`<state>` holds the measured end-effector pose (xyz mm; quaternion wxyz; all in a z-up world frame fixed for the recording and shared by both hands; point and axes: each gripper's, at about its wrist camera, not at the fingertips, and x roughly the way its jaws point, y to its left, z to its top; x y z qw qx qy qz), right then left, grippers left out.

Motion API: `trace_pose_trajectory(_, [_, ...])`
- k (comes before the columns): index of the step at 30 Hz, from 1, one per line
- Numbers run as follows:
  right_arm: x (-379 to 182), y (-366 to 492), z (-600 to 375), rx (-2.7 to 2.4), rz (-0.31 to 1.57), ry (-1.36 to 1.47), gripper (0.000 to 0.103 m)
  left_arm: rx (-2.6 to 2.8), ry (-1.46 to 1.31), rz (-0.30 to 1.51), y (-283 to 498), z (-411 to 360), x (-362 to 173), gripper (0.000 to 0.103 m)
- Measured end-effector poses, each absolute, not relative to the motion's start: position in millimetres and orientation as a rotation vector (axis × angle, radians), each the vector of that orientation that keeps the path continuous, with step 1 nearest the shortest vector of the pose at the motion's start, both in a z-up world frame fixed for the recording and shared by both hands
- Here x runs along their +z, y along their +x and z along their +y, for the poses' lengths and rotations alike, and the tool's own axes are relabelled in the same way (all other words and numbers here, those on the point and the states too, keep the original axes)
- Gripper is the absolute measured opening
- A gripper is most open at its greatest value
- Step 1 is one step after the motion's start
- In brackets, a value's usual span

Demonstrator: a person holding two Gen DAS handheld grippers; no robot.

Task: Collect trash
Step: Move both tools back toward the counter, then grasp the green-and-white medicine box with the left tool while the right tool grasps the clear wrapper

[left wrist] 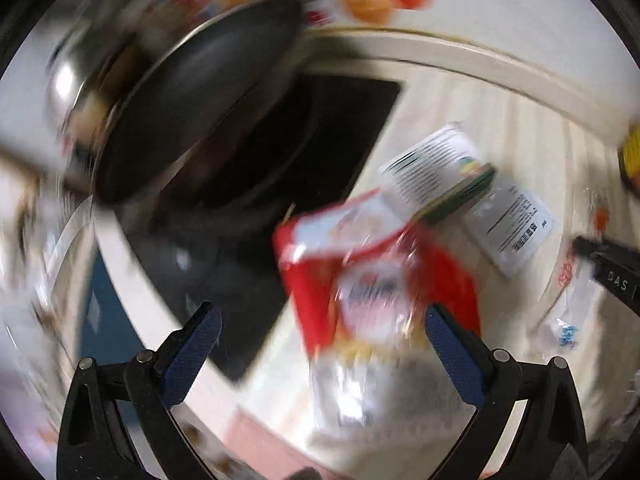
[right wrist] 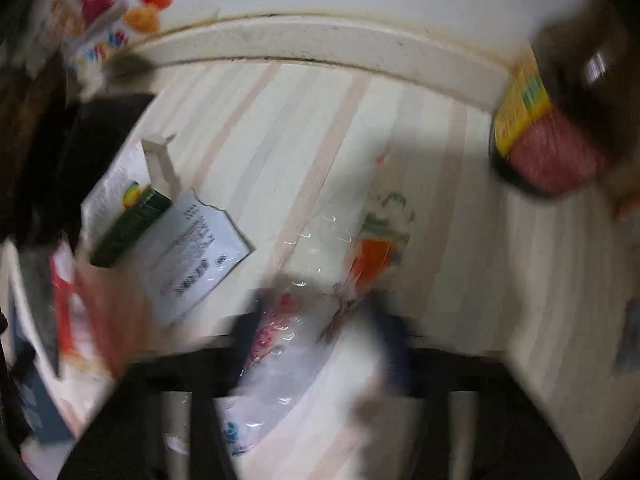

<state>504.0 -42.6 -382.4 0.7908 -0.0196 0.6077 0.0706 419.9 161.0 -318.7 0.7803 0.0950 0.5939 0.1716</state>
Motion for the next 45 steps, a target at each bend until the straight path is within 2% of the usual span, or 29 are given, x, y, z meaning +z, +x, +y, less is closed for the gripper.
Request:
trace_pose_trajectory(1, [-381.4,506.4,-46.5,0.153,1.305,-0.045,0.019,0.333,0.262,1.288,431.6,154.0,-320.6,0.103])
trace_pose_trajectory(4, [-379.8,511.7,-71.5,0.136,1.315,-0.012,0.015,0.179,0.385,1.342,466.0,134.2,-335.2,0.103])
trace_pose_trajectory(10, [-381.5,514.3,-109.9,0.119,1.335,0.029,0.013,0.050,0.549,1.395,516.6,116.0,-360.2,0.103])
trace_pose_trajectory(21, [-384.8,506.7,-123.6,0.148,1.327,0.058,0.013,-0.101,0.604,1.465,551.5,96.0,-391.0,0.103])
trace_pose_trajectory(22, [-385.2,504.8,-124.6,0.145,1.320,0.045,0.013,-0.115,0.576,1.481,553.9,96.8,-391.4,0.100])
trace_pose_trajectory(25, [-385.8,497.6,-126.3,0.143,1.307,0.022,0.013,-0.179,0.459,1.494,557.1,102.8,-388.1,0.075])
trace_pose_trajectory(28, [-385.6,489.8,-130.8,0.144,1.308,0.028,0.013,-0.199,0.473,1.483,553.2,95.2,-387.5,0.074])
trace_pose_trajectory(36, [-376.1,480.9,-127.3,0.159,1.287,0.041,0.008,-0.187,0.425,1.406,532.0,69.2,-353.1,0.072])
trace_pose_trajectory(38, [-368.3,477.1,-127.9,0.170,1.272,0.047,0.002,-0.178,0.389,1.368,524.9,62.9,-336.0,0.071])
trace_pose_trajectory(45, [-323.0,462.5,-119.8,0.206,1.184,0.048,0.000,-0.153,0.264,1.247,485.1,66.8,-274.6,0.070])
